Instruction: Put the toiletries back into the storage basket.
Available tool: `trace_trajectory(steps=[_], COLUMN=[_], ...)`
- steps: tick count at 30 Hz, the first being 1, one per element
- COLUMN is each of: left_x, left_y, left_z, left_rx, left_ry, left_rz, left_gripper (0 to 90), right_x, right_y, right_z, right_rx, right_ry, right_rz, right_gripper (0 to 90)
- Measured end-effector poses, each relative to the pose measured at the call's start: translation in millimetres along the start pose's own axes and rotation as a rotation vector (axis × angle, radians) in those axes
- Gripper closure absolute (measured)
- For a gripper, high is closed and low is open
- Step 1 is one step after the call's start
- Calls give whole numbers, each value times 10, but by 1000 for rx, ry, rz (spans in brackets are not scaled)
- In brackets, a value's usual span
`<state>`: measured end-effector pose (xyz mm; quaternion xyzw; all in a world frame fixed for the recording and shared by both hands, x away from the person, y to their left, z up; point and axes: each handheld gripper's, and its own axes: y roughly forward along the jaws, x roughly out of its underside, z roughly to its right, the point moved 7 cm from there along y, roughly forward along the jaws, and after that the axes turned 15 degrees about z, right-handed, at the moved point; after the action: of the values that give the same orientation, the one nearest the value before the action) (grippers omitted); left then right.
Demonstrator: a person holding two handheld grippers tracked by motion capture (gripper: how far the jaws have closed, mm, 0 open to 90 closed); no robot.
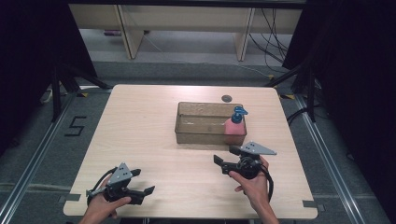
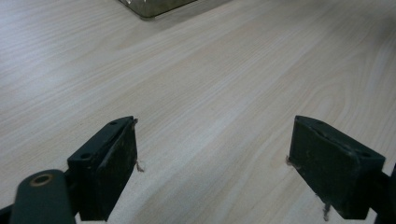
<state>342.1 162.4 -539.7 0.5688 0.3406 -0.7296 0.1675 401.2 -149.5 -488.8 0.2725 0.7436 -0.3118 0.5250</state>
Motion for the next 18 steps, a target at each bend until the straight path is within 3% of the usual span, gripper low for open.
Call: trace_trajectory(steps=[10,11,14,15,18], left_x=[8,10,11,11,11], left_y=[-8,-8,-5,-8,-8], left_z=[7,6,9,9,11], left_rx=[0,1,3,2,1], left_ry=[3,4,1,3,3], left_rz=[-5,-5,-1,-4,-6], left_gripper=[148,148,148,148,148], right_x=[71,78,93,94,116], right_y=[-53,-77,-82,-88,-103], right_z=[-40,-85,-84,-61,-87], right_rx=[-6,-16,-1,-12,-25], right_ry=[-4,31,33,1,18], right_rz=[-8,-8,-12,-9,-6], right_gripper=[217,217,217,217,216])
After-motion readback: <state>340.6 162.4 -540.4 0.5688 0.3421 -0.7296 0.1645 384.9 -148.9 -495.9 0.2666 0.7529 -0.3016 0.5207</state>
